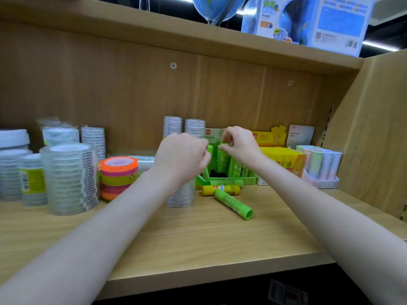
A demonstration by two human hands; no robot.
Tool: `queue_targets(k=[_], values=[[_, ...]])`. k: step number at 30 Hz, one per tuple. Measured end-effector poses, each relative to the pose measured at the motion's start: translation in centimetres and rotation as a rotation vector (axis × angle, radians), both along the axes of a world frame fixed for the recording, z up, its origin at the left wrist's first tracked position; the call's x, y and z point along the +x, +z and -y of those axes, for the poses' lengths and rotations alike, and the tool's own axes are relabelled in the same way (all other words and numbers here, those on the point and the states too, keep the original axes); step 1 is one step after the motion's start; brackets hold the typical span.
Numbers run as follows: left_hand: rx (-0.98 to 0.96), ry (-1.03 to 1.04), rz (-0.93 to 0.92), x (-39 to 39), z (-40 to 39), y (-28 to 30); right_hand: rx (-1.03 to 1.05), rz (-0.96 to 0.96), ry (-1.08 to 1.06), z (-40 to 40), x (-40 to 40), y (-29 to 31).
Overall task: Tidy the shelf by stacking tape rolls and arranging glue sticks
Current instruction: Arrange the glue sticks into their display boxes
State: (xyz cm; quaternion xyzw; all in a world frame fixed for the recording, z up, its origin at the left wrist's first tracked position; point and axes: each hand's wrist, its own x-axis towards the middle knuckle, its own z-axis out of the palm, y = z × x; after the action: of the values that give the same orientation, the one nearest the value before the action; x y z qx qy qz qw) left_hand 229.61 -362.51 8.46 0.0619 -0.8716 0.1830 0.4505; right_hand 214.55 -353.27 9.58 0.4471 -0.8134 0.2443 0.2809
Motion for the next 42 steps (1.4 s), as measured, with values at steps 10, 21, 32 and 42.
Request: queue_targets(k=[10, 21, 32, 42], values=[[0.035, 0.006, -0.011, -0.1, 0.1, -0.1, 0.125, -0.053, -0.166, 0.7, -1.0, -0.7], [0.034, 0.001, -0.001, 0.1, 0.1, -0.1, 0.187, 0.299, 0.147, -7.8, 7.2, -2.4], [0.053, 0.009, -0.027, 0.0, 0.0, -0.1, -0.259, 0.687, 0.350, -7.5, 4.8, -0.6], [0.058, -0.037, -0.029, -0.2, 0.2, -0.3, 0.057, -0.014, -0.020, -1.2, 0.8, -1.9]])
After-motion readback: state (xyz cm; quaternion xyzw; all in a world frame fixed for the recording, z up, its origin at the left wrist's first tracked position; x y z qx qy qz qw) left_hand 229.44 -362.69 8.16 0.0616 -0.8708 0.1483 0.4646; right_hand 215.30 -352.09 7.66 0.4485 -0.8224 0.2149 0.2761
